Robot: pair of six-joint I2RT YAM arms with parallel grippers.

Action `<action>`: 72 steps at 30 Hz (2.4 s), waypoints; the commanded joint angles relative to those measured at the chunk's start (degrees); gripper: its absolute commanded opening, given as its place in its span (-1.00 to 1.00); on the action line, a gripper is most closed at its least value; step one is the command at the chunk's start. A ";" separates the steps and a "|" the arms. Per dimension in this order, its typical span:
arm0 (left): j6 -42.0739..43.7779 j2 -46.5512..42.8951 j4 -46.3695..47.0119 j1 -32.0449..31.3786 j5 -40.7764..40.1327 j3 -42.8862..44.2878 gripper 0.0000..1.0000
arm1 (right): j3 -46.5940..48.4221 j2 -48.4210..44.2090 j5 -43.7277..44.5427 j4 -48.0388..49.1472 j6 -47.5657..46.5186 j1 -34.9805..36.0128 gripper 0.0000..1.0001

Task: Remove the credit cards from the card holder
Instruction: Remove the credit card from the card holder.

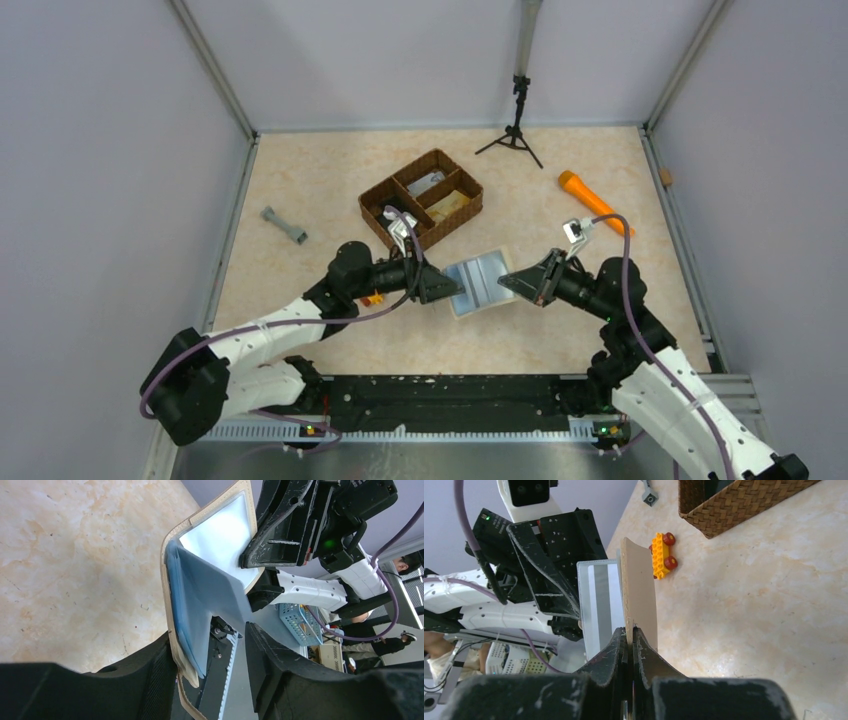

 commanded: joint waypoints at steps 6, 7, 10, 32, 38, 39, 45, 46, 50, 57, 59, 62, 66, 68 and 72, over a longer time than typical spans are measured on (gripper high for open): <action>-4.07 -1.36 9.98 1.74 -0.34 -3.25 -0.47 | 1.09 -1.21 2.57 0.37 1.94 0.44 -1.00; -4.37 -1.68 10.96 1.92 -0.11 -3.74 -0.57 | 0.65 -1.33 2.09 1.45 2.53 0.44 -1.00; -4.79 -1.89 11.58 2.21 1.00 -3.74 -0.71 | -0.46 -1.03 0.46 4.70 4.10 0.44 -1.00; -8.91 -5.79 13.00 4.74 2.74 -6.46 -0.60 | -0.57 -0.93 -0.36 6.73 7.18 0.44 -1.00; -9.52 -3.35 16.78 4.76 4.84 -6.10 0.09 | -0.83 0.24 -1.28 8.52 8.13 0.44 -1.00; -9.68 -3.06 17.30 4.73 5.14 -6.10 0.14 | -0.85 0.30 -1.32 8.67 8.21 0.44 -1.00; -8.55 -1.24 15.02 4.75 5.39 -4.49 0.01 | -1.10 1.05 -2.34 10.64 9.26 0.44 -1.00; -8.06 -0.92 14.06 4.77 5.46 -4.11 -0.05 | -1.02 1.11 -2.44 10.71 9.36 0.44 -1.00; -5.67 -0.34 9.80 4.79 4.06 -2.89 -0.38 | -0.77 1.27 -2.66 10.01 8.82 0.44 -1.00; -5.90 -1.53 8.43 6.34 2.64 -4.48 -0.99 | 8.29 2.38 8.66 -12.71 -6.38 0.44 -0.09; -6.32 -1.93 8.40 6.76 3.13 -4.61 -1.00 | 11.22 2.95 13.28 -18.47 -9.87 0.44 0.17; -6.29 -2.47 7.18 7.20 3.01 -4.48 -1.00 | 15.50 2.88 19.31 -24.90 -14.15 0.44 0.28; -4.94 -2.72 2.50 7.37 1.52 -3.41 -0.99 | 19.75 1.33 16.43 -26.43 -17.62 0.44 0.13; -4.21 -2.44 0.21 7.38 0.70 -2.65 -1.00 | 19.93 1.01 10.64 -24.10 -17.98 0.44 -0.04; -4.38 -0.82 -1.84 7.33 0.27 -1.19 -1.00 | 17.71 3.31 -4.99 -16.40 -13.99 0.53 -0.18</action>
